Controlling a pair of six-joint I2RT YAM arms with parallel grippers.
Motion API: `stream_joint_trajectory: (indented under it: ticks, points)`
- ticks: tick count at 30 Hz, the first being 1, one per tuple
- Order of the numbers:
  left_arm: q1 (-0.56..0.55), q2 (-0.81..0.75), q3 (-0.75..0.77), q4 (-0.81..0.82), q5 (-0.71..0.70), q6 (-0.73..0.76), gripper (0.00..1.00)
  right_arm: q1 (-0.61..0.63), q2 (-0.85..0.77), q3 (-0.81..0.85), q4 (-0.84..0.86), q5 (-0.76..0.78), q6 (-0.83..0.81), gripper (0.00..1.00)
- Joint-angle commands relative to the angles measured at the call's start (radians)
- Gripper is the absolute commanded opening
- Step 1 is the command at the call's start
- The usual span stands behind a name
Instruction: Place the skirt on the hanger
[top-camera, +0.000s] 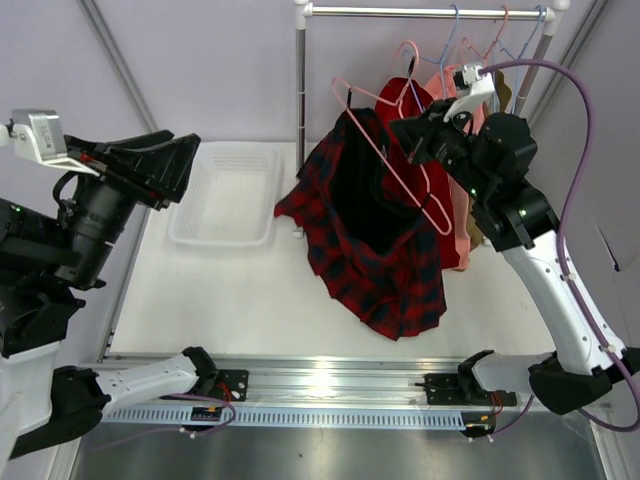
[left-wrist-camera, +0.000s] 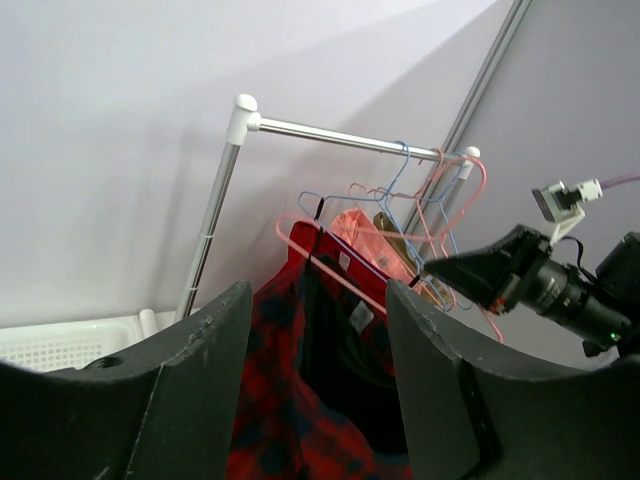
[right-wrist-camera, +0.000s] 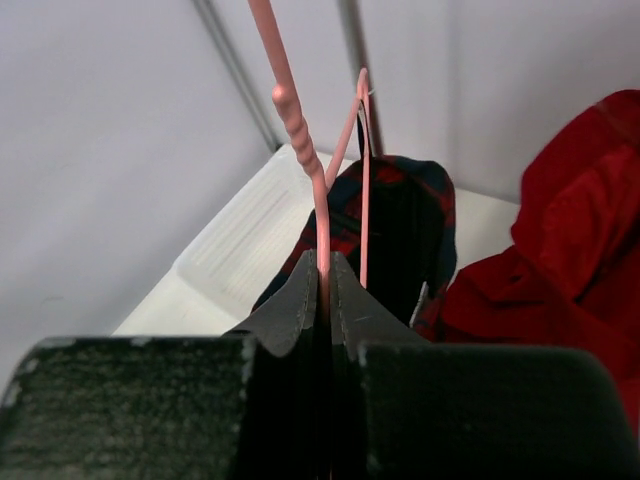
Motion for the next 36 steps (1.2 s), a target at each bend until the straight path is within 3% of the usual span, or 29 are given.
stream_joint_trajectory:
  ticks: [1,10,16,23,33,36]
  points:
    - [0.003,0.01,-0.025,-0.015,-0.014,-0.017,0.61,-0.003,0.031,0.077,0.213,0.149,-0.015,0.0]
    - [0.003,-0.048,-0.15,0.023,0.023,-0.067,0.59,-0.003,0.232,0.221,0.34,0.21,-0.076,0.0]
    - [0.003,-0.114,-0.3,0.089,0.026,-0.09,0.58,-0.003,0.424,0.439,0.389,0.28,-0.113,0.0]
    - [0.003,-0.134,-0.35,0.1,0.038,-0.098,0.58,0.003,0.68,0.743,0.331,0.362,-0.147,0.0]
    - [0.003,-0.148,-0.387,0.097,0.041,-0.081,0.58,-0.065,0.84,0.797,0.307,0.363,-0.077,0.0]
    - [0.003,-0.156,-0.41,0.105,0.026,-0.069,0.59,-0.068,0.79,0.682,0.334,0.344,-0.063,0.0]
